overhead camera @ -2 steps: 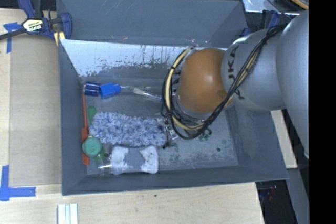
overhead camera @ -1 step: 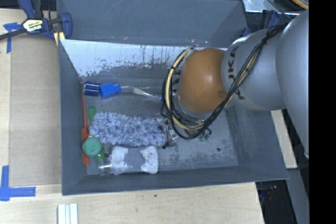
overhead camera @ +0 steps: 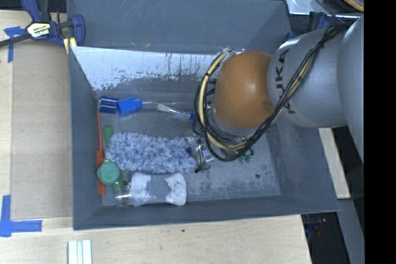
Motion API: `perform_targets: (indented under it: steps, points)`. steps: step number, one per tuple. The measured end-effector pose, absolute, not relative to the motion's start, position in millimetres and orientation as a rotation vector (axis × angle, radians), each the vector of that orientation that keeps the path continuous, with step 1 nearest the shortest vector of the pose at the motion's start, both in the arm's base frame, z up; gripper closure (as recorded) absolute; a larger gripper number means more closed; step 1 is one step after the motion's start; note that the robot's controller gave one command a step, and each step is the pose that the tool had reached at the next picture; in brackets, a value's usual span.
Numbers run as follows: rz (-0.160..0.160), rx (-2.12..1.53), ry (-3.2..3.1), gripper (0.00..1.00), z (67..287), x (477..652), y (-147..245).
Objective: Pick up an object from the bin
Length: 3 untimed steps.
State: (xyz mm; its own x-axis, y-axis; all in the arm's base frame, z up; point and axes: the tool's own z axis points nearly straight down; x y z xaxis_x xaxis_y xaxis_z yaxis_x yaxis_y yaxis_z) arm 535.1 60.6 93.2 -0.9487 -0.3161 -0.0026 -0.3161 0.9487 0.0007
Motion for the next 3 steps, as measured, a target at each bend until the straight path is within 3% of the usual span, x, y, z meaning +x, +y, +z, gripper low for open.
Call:
perform_targets:
  steps: [1, 2, 3]
  points:
    - [0.001, -0.502, 3.094, 1.0, 128.3, 536.1, 60.5]
    - [0.001, -0.501, 3.091, 1.0, 136.0, 536.7, 60.5]
    - [0.001, -0.503, 3.097, 1.0, 162.5, 535.2, 60.3]
